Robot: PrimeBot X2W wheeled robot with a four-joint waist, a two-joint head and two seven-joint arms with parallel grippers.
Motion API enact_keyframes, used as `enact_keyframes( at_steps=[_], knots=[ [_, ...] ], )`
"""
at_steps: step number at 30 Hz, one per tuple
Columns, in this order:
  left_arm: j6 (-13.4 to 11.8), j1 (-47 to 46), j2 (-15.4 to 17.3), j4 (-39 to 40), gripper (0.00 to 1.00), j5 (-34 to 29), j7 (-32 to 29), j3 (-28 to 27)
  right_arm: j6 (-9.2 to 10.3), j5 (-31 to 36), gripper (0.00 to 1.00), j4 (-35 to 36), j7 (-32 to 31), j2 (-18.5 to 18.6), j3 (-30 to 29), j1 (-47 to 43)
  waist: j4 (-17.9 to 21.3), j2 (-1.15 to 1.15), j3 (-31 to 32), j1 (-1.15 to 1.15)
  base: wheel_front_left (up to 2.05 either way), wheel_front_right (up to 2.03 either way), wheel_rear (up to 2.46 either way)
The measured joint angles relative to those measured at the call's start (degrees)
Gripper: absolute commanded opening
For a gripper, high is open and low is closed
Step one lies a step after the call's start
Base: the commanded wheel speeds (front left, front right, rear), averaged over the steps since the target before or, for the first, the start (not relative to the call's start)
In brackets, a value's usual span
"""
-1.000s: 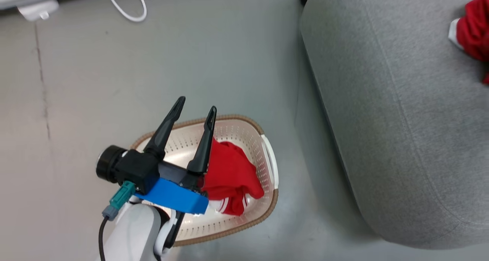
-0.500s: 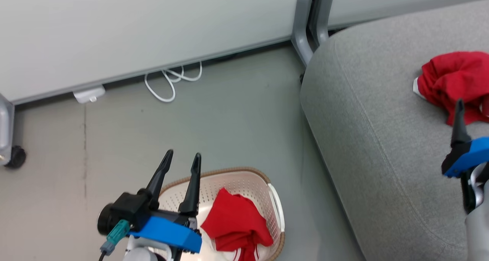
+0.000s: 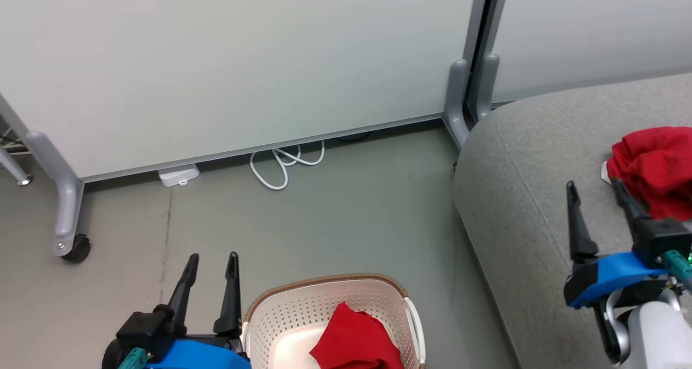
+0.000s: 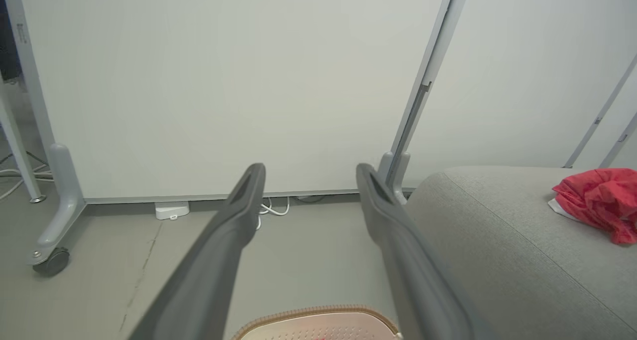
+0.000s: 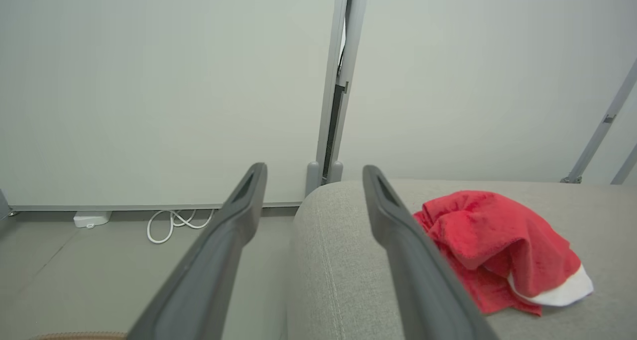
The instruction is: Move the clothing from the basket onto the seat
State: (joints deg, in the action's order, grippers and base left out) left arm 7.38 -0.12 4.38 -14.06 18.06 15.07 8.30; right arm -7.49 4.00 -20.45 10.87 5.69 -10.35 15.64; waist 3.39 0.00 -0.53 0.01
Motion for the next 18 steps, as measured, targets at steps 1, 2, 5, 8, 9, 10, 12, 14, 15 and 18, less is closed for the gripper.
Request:
enact_keyframes(
  at_steps=[1,2,5,8,9,10,12,14,15,18],
  knots=[
    [0.00,0.07,-0.01,0.02,1.00,-0.07,0.00,-0.54,0.00,-0.58,1.00,1.56,-0.23,-0.20,1.01,-0.98,-0.40,0.00,0.15,0.00,0.00,0.00,0.00],
    [0.00,0.12,-0.01,0.01,1.00,-0.23,0.00,-1.05,0.00,-1.08,1.00,3.02,-0.67,-0.44,1.92,-1.97,-0.79,0.00,0.30,0.00,0.00,0.00,0.00],
    [0.00,0.65,-0.09,-0.01,1.00,-0.67,0.01,-2.36,0.00,-2.72,1.00,6.35,-1.59,-1.15,4.36,-4.41,-1.80,0.00,0.62,0.00,0.00,0.00,0.00],
    [0.00,1.04,-0.18,-0.15,1.00,-1.00,0.00,-3.25,0.00,-3.88,1.00,8.81,-2.69,-1.70,6.11,-6.25,-2.69,0.00,0.83,0.00,0.00,0.00,0.00],
    [0.00,1.05,-0.18,-0.16,1.00,-1.03,0.00,-3.52,0.00,-4.25,1.00,9.47,-2.86,-1.83,6.47,-6.84,-2.96,0.00,0.92,0.00,0.00,0.00,0.00],
    [0.00,1.10,-0.19,-0.18,1.00,-1.12,0.00,-3.75,0.00,-4.69,1.00,10.06,-3.27,-1.94,6.77,-7.34,-3.24,0.00,1.00,0.00,0.00,0.00,0.00],
    [0.00,1.24,-0.20,-0.18,1.00,-1.30,0.00,-3.98,0.00,-5.17,1.00,10.92,-3.75,-2.13,7.03,-8.11,-3.68,0.00,1.15,0.00,0.00,0.00,0.00],
    [0.00,1.40,-0.21,-0.18,1.00,-1.42,0.00,-4.17,0.00,-5.48,1.00,11.74,-4.10,-2.26,7.22,-8.75,-3.99,0.00,1.28,-0.01,0.00,0.00,0.00],
    [0.00,1.51,-0.21,-0.16,1.00,-1.43,0.00,-4.23,0.00,-5.63,1.00,12.02,-4.27,-2.33,7.25,-9.01,-4.11,0.00,1.33,-0.01,0.00,0.00,0.00],
    [0.00,1.60,-0.35,-0.23,1.00,-1.76,0.00,-4.32,0.00,-5.69,1.00,12.87,-4.74,-2.45,7.32,-9.40,-4.35,0.00,1.34,0.00,0.00,0.00,0.00]
  ],
)
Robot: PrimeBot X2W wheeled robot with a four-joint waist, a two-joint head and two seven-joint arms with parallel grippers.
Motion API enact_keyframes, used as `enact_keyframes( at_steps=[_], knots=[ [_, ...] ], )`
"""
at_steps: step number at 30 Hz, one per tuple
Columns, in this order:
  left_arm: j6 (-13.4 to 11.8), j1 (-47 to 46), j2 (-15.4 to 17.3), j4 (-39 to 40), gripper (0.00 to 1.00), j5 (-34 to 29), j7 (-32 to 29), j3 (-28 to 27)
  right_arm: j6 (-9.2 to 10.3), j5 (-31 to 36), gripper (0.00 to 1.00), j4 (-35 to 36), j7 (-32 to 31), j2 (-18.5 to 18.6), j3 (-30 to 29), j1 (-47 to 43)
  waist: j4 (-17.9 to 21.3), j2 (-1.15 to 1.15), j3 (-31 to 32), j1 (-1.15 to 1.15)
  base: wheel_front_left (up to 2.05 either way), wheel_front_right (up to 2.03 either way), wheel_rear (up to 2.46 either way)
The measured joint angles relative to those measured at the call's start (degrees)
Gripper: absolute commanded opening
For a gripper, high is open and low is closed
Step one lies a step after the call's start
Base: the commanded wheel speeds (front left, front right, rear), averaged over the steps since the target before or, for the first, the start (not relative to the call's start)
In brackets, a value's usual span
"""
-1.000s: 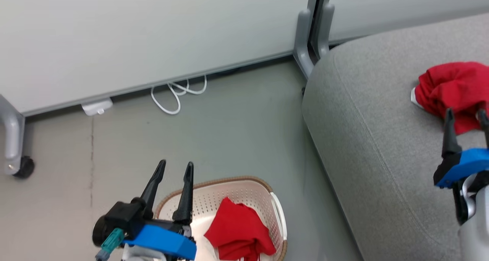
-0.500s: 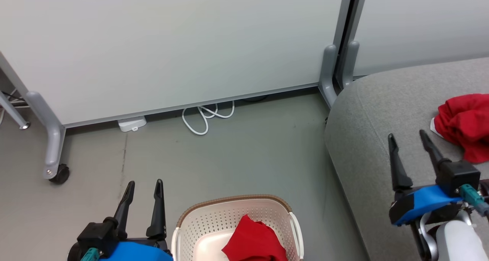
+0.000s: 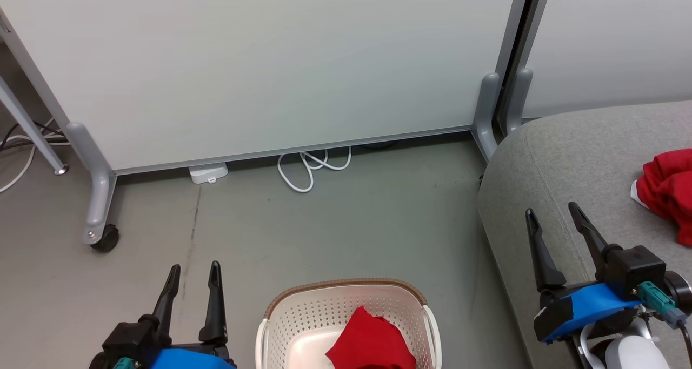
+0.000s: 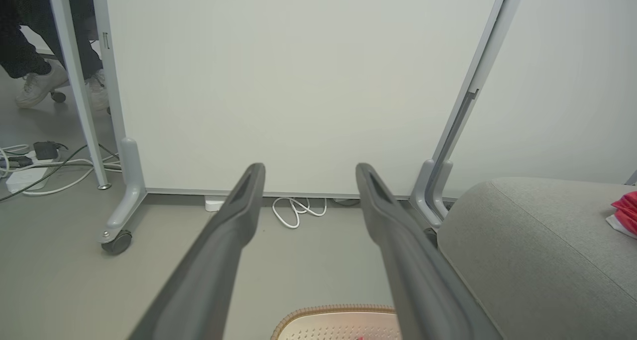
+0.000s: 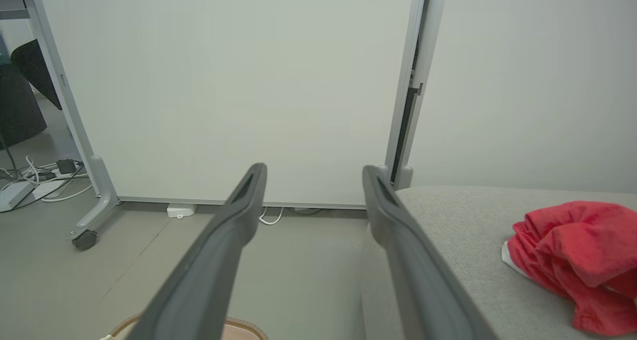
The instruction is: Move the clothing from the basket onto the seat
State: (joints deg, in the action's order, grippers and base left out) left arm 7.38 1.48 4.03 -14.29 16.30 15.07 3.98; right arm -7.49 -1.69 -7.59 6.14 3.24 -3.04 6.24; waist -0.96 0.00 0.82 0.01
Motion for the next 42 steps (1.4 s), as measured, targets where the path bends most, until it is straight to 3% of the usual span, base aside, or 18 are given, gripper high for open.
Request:
enact_keyframes(
  at_steps=[13,22,33,42],
  knots=[
    [0.00,-0.61,-0.53,-0.66,1.00,-0.26,0.00,0.79,0.00,-0.51,1.00,1.49,-1.02,-0.23,0.97,-0.52,0.24,0.00,-1.46,-0.01,0.00,0.00,0.00],
    [0.00,-3.34,0.82,-0.70,1.00,0.38,0.00,3.12,0.00,-0.94,1.00,2.72,-0.74,-0.29,1.86,1.10,1.51,0.00,-5.52,-0.01,0.00,0.00,0.00],
    [0.00,-13.23,3.71,-4.13,1.00,-0.04,0.00,12.01,0.00,-1.55,1.00,4.86,0.94,-0.31,3.50,8.81,4.70,0.00,-18.53,-0.02,0.00,0.00,0.00],
    [0.00,-25.47,7.92,-14.96,1.00,0.44,0.00,23.88,0.00,-3.64,1.00,6.53,3.88,-0.30,4.57,15.72,8.92,0.00,-31.80,-0.03,0.00,0.00,0.00]
  ],
)
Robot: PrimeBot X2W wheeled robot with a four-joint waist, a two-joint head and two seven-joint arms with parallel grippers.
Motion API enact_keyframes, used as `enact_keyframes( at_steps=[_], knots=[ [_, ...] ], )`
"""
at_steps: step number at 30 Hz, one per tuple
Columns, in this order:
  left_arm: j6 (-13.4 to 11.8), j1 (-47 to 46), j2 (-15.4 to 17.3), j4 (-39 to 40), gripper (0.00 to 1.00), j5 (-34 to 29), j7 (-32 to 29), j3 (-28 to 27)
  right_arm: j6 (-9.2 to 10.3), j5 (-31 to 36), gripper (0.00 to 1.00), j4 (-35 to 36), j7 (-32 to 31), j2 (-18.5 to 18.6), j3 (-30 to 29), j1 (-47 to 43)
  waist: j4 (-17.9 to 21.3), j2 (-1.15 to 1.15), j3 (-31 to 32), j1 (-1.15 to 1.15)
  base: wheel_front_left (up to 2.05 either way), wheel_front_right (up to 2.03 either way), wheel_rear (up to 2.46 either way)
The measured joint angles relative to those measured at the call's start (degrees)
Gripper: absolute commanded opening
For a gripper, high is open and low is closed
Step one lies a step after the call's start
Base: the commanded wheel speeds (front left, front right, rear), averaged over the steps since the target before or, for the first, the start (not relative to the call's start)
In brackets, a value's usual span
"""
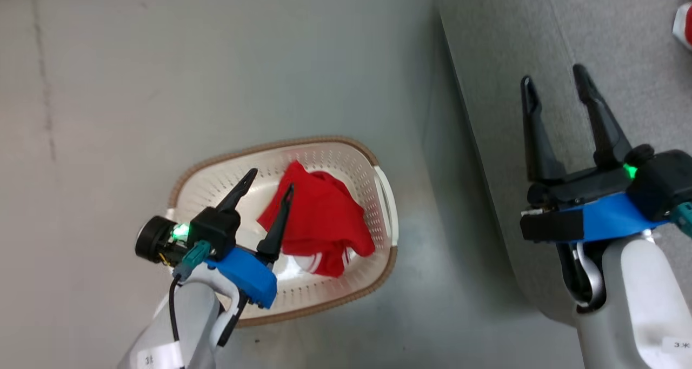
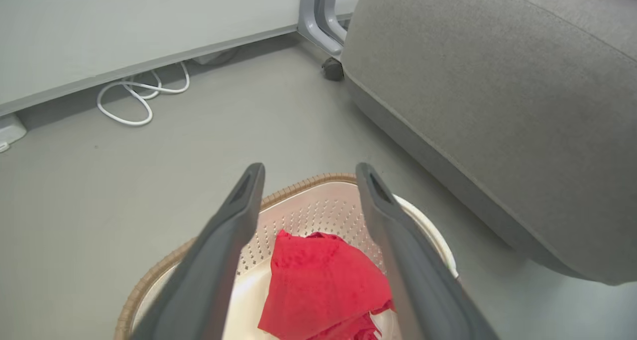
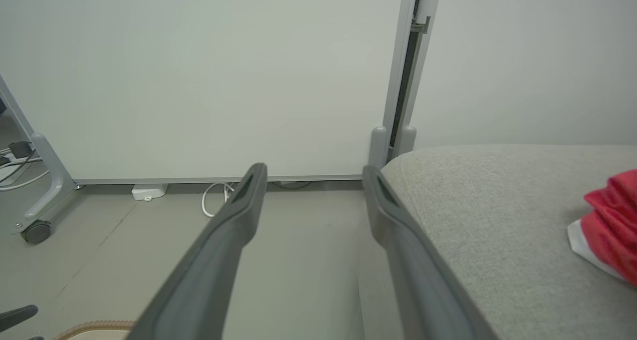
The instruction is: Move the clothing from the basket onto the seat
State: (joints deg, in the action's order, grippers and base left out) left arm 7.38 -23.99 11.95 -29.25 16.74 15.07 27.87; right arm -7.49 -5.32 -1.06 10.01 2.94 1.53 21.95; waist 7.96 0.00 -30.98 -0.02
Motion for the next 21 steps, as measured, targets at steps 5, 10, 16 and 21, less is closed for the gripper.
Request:
enact_keyframes(
  at_steps=[5,10,16,21],
  knots=[
    [0.00,-5.94,2.13,-6.70,1.00,0.44,-0.01,8.14,0.00,-1.13,1.00,0.49,1.24,0.01,1.19,2.59,2.68,0.00,-6.38,0.00,0.00,0.00,0.00],
    [0.01,-11.36,4.09,-13.24,1.00,0.96,0.00,15.97,0.00,-2.76,1.00,0.47,2.23,0.00,2.91,4.49,5.18,0.00,-11.79,0.00,0.00,0.00,0.00],
    [0.01,-16.72,5.42,-21.02,1.00,0.26,-0.11,22.34,0.00,-4.38,1.00,0.45,3.44,0.00,4.80,5.50,7.99,0.00,-16.66,0.01,0.00,0.00,0.00],
    [0.01,-19.89,5.69,-26.51,1.00,-1.81,-0.60,26.66,0.00,-5.55,1.00,0.35,4.15,-0.01,5.80,5.94,9.84,0.00,-19.32,0.01,0.00,0.00,0.00]
  ],
)
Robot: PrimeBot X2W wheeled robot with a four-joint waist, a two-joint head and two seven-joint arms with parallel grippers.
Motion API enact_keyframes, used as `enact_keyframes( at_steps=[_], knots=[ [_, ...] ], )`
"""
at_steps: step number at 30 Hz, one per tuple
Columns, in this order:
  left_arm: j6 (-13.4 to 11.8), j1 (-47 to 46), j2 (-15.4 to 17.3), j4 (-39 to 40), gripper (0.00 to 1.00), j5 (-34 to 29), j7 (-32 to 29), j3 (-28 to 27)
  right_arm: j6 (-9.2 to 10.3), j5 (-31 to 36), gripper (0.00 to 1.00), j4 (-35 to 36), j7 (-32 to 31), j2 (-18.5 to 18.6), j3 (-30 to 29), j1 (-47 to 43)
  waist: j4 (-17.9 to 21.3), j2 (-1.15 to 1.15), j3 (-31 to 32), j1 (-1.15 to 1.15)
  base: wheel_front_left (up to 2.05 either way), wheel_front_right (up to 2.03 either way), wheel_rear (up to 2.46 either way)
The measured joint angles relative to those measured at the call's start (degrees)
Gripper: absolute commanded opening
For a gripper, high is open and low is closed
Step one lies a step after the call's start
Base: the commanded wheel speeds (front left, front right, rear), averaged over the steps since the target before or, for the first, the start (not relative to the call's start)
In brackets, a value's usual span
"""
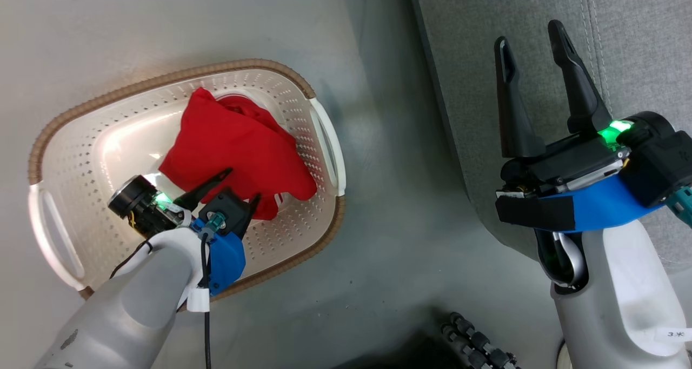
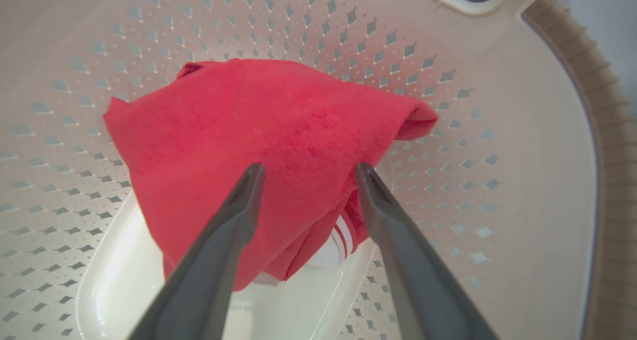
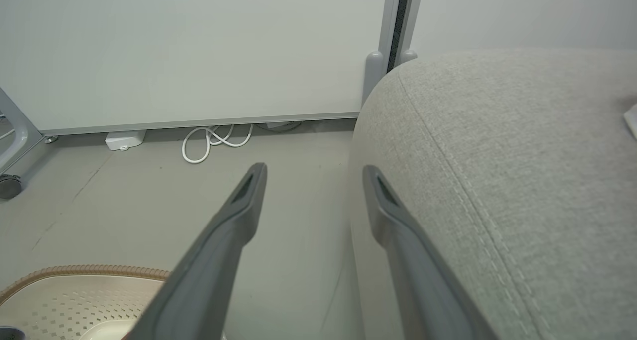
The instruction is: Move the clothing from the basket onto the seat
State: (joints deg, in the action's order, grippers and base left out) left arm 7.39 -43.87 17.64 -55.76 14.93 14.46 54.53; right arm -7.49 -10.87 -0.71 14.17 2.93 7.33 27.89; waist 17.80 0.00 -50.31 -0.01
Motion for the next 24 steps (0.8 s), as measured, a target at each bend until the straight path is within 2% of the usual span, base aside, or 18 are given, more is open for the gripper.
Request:
enact_keyframes(
  at_steps=[7,16,19,24],
  knots=[
    [-0.35,-2.75,0.24,-5.38,1.00,-1.90,-0.21,3.32,0.00,-2.01,1.00,-0.47,0.55,0.00,1.15,0.31,1.69,0.00,-1.80,0.00,0.00,0.00,0.00],
    [-4.14,-4.86,0.15,-10.25,1.00,-4.72,-0.24,5.70,0.00,-3.09,1.00,-0.30,0.80,0.00,1.64,0.48,2.68,0.00,-2.98,0.01,0.00,0.00,0.00],
    [-6.25,-6.12,-0.47,-11.07,1.00,-4.69,-0.21,5.39,0.00,-3.39,1.00,0.16,0.81,0.00,1.57,0.62,2.86,0.00,-3.40,0.01,0.00,0.00,0.00],
    [-8.14,-7.83,-2.00,-11.80,1.00,-3.08,0.04,3.92,0.00,-3.48,1.00,0.63,0.81,0.00,1.32,0.61,2.78,0.00,-3.84,0.01,0.00,0.00,0.00]
  ],
)
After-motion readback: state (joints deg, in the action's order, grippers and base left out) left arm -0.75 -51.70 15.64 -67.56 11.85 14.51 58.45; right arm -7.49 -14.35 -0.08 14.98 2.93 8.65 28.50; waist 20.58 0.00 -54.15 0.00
